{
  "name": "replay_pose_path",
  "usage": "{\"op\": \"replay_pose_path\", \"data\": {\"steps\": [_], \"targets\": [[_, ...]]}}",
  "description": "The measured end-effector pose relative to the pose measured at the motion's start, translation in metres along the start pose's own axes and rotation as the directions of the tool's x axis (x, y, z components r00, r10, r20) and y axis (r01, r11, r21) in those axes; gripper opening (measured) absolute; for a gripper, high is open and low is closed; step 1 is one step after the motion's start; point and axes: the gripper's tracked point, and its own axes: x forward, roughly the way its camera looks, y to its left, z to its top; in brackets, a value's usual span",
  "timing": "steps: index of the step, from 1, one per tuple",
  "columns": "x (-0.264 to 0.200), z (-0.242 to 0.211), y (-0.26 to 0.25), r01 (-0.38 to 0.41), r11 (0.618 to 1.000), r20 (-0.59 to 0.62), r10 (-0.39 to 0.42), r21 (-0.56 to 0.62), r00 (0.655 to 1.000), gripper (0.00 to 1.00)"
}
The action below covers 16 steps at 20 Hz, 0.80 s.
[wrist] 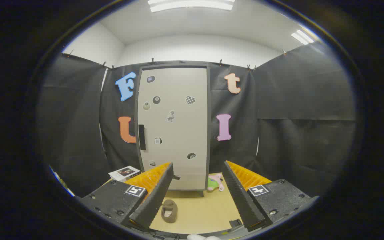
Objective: Open the shoe cabinet door, grab the shoes and put them into the shoe cabinet, then close the shoe cabinet door.
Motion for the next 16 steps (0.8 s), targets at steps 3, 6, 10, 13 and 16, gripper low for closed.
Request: {"op": "replay_pose_path", "data": {"steps": [3,6,10,13,16], "targets": [[-0.008,-0.002,0.004,-0.004,1.0,-0.004,0.004,0.0,1.0,0.97],[-0.01,-0.003,0.008,-0.021,1.0,-0.011,0.021,-0.002,1.0,0.97],[-0.007,-0.007,0.008,-0.021,1.0,-0.02,0.021,-0.01,1.0,0.97],[-0.005,-0.009,0.008,-0.022,1.0,-0.022,0.022,-0.018,1.0,0.97],[-0.005,-0.01,0.011,-0.025,0.999,-0.019,0.024,-0.028,1.0,0.97]]}}
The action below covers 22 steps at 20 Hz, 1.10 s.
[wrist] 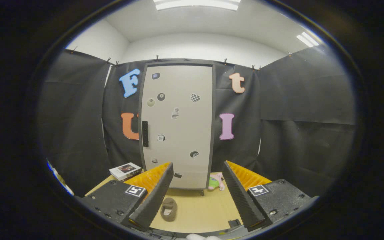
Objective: Open the shoe cabinet door, grab the shoes and put them into the shoe cabinet, then close the shoe cabinet door.
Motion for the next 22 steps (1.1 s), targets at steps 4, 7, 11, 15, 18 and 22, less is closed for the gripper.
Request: {"op": "replay_pose_path", "data": {"steps": [4,7,11,15,18,22], "targets": [[0.011,-0.004,0.008,0.0,1.0,0.003,0.0,0.003,1.0,0.97],[0.027,-0.014,0.023,-0.013,1.0,-0.004,0.013,0.02,1.0,0.97],[0.066,-0.025,0.06,-0.054,0.998,-0.016,0.054,0.026,0.998,0.97],[0.117,-0.031,0.118,-0.137,0.99,-0.02,0.138,0.029,0.99,0.97],[0.16,-0.031,0.157,-0.189,0.981,-0.024,0.191,0.053,0.981,0.97],[0.221,-0.025,0.196,-0.207,0.977,-0.01,0.208,0.046,0.978,0.97]]}}
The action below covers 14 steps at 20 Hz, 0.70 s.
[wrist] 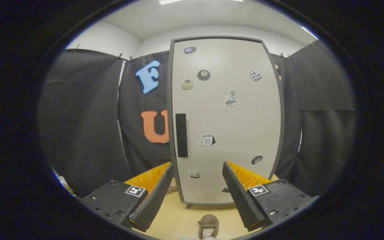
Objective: Open the shoe cabinet door, grab the shoes and put them into the shoe cabinet, then close the shoe cabinet door.
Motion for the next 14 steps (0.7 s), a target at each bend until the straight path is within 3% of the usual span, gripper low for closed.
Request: {"op": "replay_pose_path", "data": {"steps": [10,14], "targets": [[0.125,0.009,0.028,-0.001,1.0,-0.013,0.001,0.006,1.0,0.97],[0.149,0.011,0.027,0.031,0.999,-0.025,-0.031,0.015,0.999,0.9]]}}
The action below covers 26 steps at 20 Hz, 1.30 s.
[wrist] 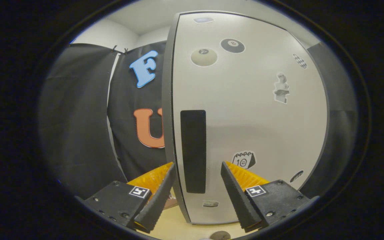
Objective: Open the shoe cabinet door, grab the shoes and put them into the shoe cabinet, then close the shoe cabinet door.
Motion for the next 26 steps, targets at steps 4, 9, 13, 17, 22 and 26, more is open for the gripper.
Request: {"op": "replay_pose_path", "data": {"steps": [4,9,13,17,22,26], "targets": [[0.006,0.002,-0.004,0.073,0.997,-0.007,-0.073,-0.018,0.997,0.72],[0.005,-0.002,0.0,0.036,0.999,-0.033,-0.037,-0.037,0.999,0.38],[-0.006,-0.004,-0.001,-0.03,0.999,-0.055,0.028,-0.041,0.998,0.32],[-0.042,-0.008,-0.003,-0.071,0.997,-0.057,0.068,-0.043,0.996,0.28],[-0.092,-0.011,-0.011,-0.124,0.992,-0.068,0.122,-0.023,0.99,0.27],[-0.134,-0.01,-0.023,-0.144,0.989,-0.073,0.142,-0.019,0.987,0.25]]}}
